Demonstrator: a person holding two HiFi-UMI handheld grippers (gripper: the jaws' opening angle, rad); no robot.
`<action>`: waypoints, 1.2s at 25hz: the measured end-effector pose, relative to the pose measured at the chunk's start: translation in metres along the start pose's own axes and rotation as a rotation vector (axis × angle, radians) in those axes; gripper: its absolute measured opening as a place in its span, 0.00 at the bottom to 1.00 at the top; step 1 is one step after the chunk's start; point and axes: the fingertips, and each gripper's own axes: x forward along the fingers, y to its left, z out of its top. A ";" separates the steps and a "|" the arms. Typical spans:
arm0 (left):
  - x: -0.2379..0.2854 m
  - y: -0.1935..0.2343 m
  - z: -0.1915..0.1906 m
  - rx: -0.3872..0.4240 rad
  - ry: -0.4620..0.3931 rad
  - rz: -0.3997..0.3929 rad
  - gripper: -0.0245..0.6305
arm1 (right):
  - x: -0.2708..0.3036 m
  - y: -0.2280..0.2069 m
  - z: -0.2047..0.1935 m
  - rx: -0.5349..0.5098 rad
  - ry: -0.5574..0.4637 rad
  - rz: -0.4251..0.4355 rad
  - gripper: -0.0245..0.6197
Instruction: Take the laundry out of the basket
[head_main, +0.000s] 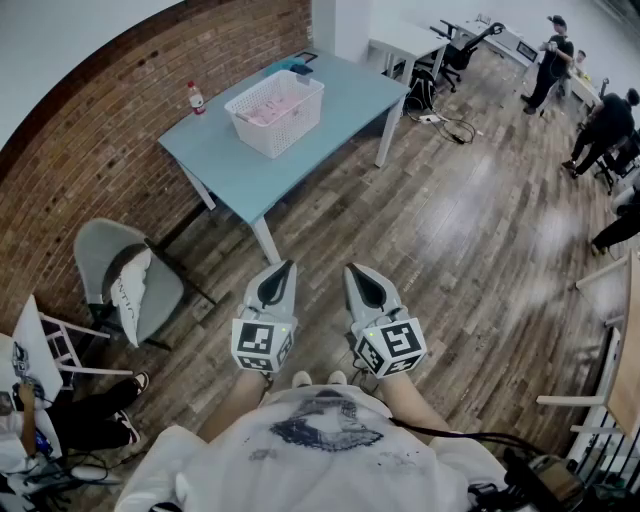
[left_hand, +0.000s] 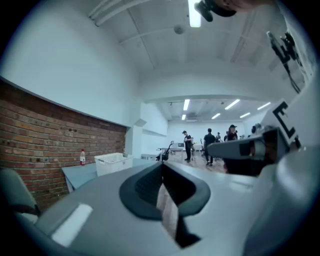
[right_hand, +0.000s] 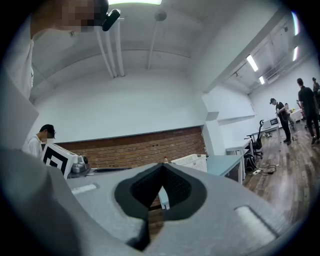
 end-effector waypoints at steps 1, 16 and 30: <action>0.001 0.001 -0.001 -0.001 0.000 0.004 0.02 | 0.000 -0.002 0.000 -0.003 0.001 0.000 0.03; 0.028 -0.032 -0.007 -0.002 -0.007 0.032 0.02 | -0.020 -0.045 -0.008 0.050 0.018 0.052 0.03; 0.088 -0.021 -0.014 0.017 0.002 0.019 0.02 | 0.017 -0.095 -0.019 0.081 0.031 0.055 0.03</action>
